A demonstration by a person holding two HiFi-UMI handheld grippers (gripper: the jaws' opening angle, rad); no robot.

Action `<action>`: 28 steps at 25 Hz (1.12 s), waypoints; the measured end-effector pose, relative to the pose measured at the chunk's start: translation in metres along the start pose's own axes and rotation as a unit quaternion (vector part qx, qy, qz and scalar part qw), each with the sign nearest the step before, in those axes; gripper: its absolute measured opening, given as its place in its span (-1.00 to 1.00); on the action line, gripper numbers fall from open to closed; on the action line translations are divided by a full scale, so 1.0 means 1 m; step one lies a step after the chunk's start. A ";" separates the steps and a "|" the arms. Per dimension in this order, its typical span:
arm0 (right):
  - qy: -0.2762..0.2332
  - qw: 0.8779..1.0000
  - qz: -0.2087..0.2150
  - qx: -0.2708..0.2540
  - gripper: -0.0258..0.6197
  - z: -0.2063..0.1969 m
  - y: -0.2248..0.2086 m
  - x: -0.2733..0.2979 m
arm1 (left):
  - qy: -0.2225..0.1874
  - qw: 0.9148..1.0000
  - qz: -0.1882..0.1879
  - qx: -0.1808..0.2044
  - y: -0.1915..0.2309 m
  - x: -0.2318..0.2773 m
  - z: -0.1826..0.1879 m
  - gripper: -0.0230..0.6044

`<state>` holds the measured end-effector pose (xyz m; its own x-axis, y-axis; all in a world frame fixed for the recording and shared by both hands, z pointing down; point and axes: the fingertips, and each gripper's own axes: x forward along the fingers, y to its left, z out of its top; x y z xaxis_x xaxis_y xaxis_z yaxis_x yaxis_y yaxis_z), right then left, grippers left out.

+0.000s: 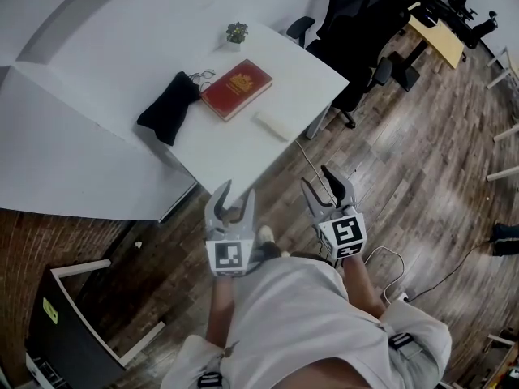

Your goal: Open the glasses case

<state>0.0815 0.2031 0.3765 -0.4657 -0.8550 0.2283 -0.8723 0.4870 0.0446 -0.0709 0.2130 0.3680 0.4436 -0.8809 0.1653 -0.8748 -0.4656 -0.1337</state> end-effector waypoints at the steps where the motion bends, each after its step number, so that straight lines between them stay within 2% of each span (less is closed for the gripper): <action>1: -0.001 1.000 -0.003 0.000 -0.29 0.002 -0.001 0.004 | -0.002 1.000 -0.002 0.000 0.004 0.004 0.001 -0.35; 6: -0.003 1.000 -0.018 0.001 -0.29 0.010 -0.007 0.026 | -0.018 1.000 -0.016 0.011 0.023 0.025 0.007 -0.35; 9: -0.007 1.000 -0.027 -0.002 -0.29 0.016 -0.009 0.038 | -0.029 0.999 -0.027 0.033 0.033 0.035 0.009 -0.35; 12: -0.010 0.999 -0.037 -0.004 -0.29 0.021 -0.011 0.048 | -0.027 0.999 -0.028 0.007 0.043 0.043 0.012 -0.35; 15: -0.011 0.999 -0.047 -0.005 -0.29 0.024 -0.015 0.055 | -0.034 0.999 -0.034 0.016 0.050 0.052 0.014 -0.35; 21: -0.002 0.998 -0.060 -0.005 -0.29 0.022 -0.027 0.065 | -0.034 0.998 -0.047 0.003 0.053 0.071 0.014 -0.35; 24: -0.002 0.998 -0.064 -0.001 -0.29 0.020 -0.035 0.071 | -0.041 0.998 -0.051 0.015 0.054 0.083 0.016 -0.35; 28: -0.001 0.998 -0.062 0.004 -0.29 0.017 -0.047 0.083 | -0.033 0.998 -0.050 0.005 0.056 0.100 0.014 -0.35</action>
<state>0.0816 0.1064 0.3771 -0.3537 -0.9091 0.2200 -0.9246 0.3754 0.0652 -0.0730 0.0974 0.3639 0.5407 -0.8335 0.1134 -0.8239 -0.5520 -0.1287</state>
